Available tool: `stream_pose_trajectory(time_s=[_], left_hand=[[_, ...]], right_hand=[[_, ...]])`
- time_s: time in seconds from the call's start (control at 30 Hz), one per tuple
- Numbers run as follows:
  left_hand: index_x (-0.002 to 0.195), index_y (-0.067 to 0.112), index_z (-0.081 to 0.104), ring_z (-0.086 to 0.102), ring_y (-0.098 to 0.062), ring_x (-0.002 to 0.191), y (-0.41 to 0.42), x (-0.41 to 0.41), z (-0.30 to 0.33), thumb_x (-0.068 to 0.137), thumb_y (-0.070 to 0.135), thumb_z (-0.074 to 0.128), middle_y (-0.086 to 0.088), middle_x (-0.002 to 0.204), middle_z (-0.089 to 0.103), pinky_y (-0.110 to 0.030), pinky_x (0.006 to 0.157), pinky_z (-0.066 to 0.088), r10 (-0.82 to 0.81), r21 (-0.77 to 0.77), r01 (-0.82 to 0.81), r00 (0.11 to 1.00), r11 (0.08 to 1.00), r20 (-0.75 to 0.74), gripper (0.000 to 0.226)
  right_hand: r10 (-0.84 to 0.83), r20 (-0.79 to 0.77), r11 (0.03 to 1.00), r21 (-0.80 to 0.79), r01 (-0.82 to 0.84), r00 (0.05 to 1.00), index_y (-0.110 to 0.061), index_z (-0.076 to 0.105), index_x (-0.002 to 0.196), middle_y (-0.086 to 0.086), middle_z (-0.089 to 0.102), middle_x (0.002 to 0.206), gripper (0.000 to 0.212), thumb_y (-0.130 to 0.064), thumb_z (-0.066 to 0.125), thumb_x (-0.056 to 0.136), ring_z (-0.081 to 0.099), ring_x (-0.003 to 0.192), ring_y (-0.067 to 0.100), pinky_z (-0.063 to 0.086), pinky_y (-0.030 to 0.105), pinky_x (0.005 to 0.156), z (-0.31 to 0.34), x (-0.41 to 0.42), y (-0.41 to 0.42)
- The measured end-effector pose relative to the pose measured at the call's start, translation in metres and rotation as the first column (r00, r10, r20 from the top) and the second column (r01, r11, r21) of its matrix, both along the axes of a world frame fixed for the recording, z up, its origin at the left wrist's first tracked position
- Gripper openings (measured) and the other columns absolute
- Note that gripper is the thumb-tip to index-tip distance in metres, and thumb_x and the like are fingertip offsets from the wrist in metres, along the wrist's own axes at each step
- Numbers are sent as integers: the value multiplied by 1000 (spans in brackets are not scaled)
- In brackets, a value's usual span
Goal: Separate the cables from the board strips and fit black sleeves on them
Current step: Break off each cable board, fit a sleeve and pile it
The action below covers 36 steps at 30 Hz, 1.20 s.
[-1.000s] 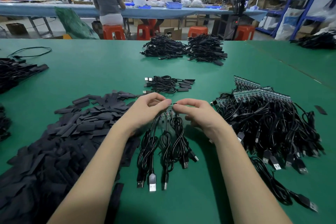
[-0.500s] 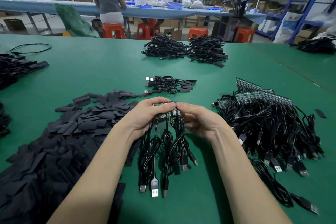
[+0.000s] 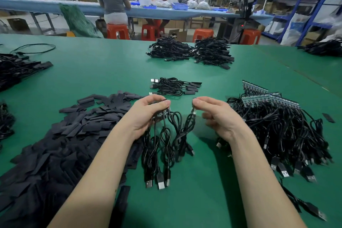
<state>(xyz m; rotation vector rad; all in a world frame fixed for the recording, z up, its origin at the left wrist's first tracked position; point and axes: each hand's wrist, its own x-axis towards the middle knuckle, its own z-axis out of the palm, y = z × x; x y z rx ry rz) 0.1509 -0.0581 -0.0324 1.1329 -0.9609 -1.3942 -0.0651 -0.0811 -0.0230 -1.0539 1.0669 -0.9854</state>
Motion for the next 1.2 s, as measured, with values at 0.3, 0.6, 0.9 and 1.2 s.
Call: stream_pose_trajectory(time_s=[0.3,0.6,0.9,1.2], left_hand=[[83,20,68,60,-8,66,-3,2,-3,83,16,80,-2,87,67,-23,64,49,102,-38,-98,981,995,162,12],[88,39,73,62,5,82,-3,-8,-17,89,50,69,18,89,71,-16,78,44,57,-172,116,646,978,761,11],[104,19,72,73,-17,97,-4,-22,-1,99,29,60,1,102,77,-28,84,57,-49,-210,104,966,972,252,16],[106,16,61,74,-25,92,4,-36,3,80,28,82,-8,101,77,-35,82,60,-261,-190,270,963,944,67,35]], right_hand=[[73,326,997,-12,-73,942,-14,65,93,-11,43,59,22,-23,78,78,40,46,1,30,10,40,16,-23,1],[-22,210,998,62,9,977,-18,68,90,-8,58,65,20,-22,80,75,48,51,4,36,12,50,18,-4,0],[-128,5,990,-58,129,992,-21,77,84,-9,72,77,11,-25,86,79,54,54,6,39,14,44,18,7,-1],[-221,84,964,-131,230,972,-20,76,93,-9,72,80,12,-23,82,83,51,60,7,37,15,47,26,16,6]])
